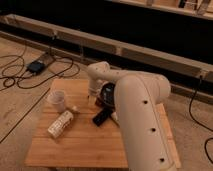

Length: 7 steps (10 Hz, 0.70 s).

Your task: Place the pepper in the ceramic cup

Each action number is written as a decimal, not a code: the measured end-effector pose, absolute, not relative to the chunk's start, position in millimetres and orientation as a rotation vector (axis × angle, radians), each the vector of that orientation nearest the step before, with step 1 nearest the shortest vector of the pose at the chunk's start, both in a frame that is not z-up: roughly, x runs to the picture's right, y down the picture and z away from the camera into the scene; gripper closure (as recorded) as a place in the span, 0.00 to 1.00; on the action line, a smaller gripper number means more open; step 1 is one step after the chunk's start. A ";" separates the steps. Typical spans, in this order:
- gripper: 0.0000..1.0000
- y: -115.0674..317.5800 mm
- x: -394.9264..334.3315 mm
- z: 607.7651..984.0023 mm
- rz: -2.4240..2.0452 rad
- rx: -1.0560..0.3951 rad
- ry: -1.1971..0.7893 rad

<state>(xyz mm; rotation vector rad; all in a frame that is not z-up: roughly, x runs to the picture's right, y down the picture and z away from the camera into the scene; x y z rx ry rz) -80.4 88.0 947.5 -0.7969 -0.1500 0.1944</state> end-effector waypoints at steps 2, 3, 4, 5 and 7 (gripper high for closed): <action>0.78 87.3 -79.1 949.9 0.184 -0.802 -0.147; 0.88 86.2 -79.4 949.6 0.178 -0.802 -0.146; 0.95 85.2 -80.5 947.6 0.170 -0.803 -0.147; 1.00 83.7 -83.4 943.0 0.158 -0.805 -0.151; 1.00 65.7 -94.8 926.2 0.143 -0.776 -0.182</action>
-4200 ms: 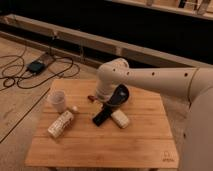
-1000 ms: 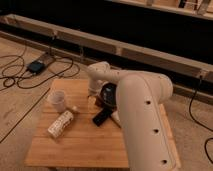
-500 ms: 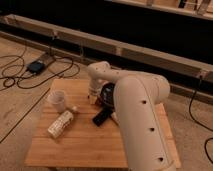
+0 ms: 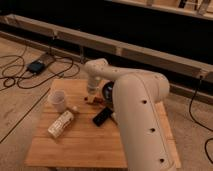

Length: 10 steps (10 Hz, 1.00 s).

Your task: Place the pepper in the ceramic cup

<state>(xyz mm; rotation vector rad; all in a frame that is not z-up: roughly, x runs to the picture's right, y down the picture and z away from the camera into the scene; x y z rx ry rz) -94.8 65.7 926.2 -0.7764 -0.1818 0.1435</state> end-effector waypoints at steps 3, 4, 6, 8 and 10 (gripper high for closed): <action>1.00 31.2 -114.9 889.3 0.150 -0.720 -0.260; 1.00 21.5 -119.2 880.1 0.159 -0.705 -0.283; 1.00 -1.4 -135.7 853.9 0.182 -0.673 -0.362; 1.00 -16.6 -152.7 831.9 0.202 -0.656 -0.440; 1.00 -26.3 -179.2 808.9 0.214 -0.648 -0.534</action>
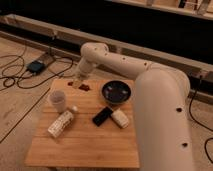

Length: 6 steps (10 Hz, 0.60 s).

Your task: Place the pepper in the ceramic cup

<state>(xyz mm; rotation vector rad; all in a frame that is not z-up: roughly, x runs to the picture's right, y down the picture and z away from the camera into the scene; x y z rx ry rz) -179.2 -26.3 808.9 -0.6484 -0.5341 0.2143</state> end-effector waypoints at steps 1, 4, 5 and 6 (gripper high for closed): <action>1.00 -29.6 -197.4 795.9 0.216 -0.649 -0.593; 1.00 -34.8 -239.8 767.3 0.220 -0.646 -0.745; 1.00 -33.7 -255.3 758.3 0.221 -0.649 -0.804; 1.00 -30.7 -265.2 754.3 0.218 -0.655 -0.842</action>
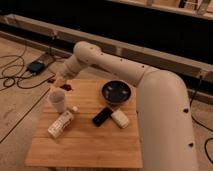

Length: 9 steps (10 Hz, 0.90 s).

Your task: Place the pepper in the ceramic cup

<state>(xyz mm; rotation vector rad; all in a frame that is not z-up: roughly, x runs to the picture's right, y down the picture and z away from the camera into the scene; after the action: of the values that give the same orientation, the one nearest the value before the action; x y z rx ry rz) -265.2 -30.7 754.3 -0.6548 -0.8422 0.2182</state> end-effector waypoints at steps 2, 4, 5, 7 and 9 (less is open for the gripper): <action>1.00 -23.7 -280.4 751.4 0.217 -0.664 -0.907; 1.00 -14.6 -289.2 753.7 0.222 -0.674 -0.950; 1.00 -9.1 -292.9 756.7 0.224 -0.683 -0.970; 1.00 -4.4 -300.2 761.4 0.217 -0.691 -0.996; 1.00 -5.7 -308.9 763.3 0.198 -0.693 -1.017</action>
<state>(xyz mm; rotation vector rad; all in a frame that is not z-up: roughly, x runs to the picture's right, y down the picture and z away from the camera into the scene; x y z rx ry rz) -308.9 -5.7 763.3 -0.6928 -1.0165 0.1981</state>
